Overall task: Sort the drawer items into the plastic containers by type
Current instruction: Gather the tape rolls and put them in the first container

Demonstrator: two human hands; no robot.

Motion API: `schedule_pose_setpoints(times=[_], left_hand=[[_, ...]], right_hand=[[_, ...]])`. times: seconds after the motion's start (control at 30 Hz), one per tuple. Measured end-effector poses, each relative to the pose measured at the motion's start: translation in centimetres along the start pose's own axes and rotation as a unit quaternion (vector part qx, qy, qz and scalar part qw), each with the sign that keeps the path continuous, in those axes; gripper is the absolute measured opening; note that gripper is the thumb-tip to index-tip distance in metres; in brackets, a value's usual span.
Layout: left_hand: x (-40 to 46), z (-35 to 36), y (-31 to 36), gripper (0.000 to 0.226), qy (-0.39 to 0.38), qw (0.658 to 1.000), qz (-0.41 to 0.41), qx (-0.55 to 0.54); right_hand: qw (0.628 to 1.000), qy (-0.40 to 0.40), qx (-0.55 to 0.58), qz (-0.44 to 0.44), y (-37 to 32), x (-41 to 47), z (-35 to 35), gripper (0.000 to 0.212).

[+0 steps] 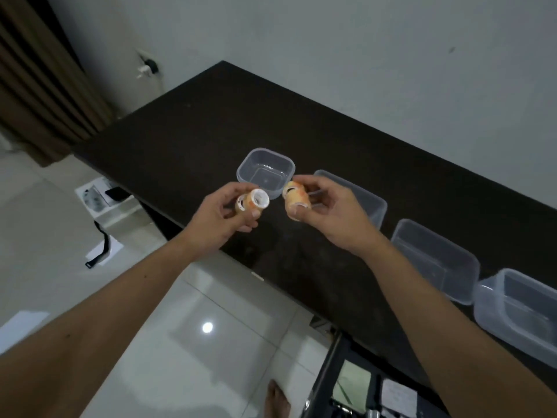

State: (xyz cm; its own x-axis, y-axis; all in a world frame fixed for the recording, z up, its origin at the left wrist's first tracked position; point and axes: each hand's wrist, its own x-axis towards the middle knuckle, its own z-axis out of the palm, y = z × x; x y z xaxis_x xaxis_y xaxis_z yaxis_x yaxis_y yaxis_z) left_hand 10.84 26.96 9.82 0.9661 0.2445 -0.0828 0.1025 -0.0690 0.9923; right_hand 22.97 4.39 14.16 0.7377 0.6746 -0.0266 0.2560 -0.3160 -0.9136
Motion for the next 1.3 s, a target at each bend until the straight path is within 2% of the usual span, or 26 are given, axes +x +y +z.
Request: schedule_pose_setpoints(times=[0.23, 0.47, 0.73, 1.03, 1.2, 1.3], left_hand=[[8.1, -2.2, 0.6, 0.044, 0.019, 0.995, 0.021, 0.093], [11.5, -2.2, 0.1, 0.047, 0.036, 0.983, -0.002, 0.177], [10.7, -2.0, -0.1, 0.054, 0.034, 0.985, 0.007, 0.172], [7.3, -0.5, 0.7, 0.044, 0.074, 0.992, 0.019, 0.104], [2.4, 2.8, 1.5, 0.040, 0.056, 0.997, 0.010, 0.060], [-2.0, 5.6, 0.5, 0.037, 0.036, 0.997, 0.019, 0.066]], right_hand=[[0.995, -0.040, -0.087, -0.009, 0.7, 10.2, -0.3, 0.058], [0.986, -0.052, -0.158, -0.025, 2.5, 14.3, 0.7, 0.073], [0.994, -0.027, -0.105, -0.028, 3.3, 14.0, 0.5, 0.056], [0.998, -0.011, -0.056, -0.037, 2.2, 8.7, -1.9, 0.047], [0.997, 0.048, -0.055, -0.036, 1.7, 0.7, -3.2, 0.044], [0.997, 0.071, -0.039, -0.004, 2.6, -6.2, -3.5, 0.041]])
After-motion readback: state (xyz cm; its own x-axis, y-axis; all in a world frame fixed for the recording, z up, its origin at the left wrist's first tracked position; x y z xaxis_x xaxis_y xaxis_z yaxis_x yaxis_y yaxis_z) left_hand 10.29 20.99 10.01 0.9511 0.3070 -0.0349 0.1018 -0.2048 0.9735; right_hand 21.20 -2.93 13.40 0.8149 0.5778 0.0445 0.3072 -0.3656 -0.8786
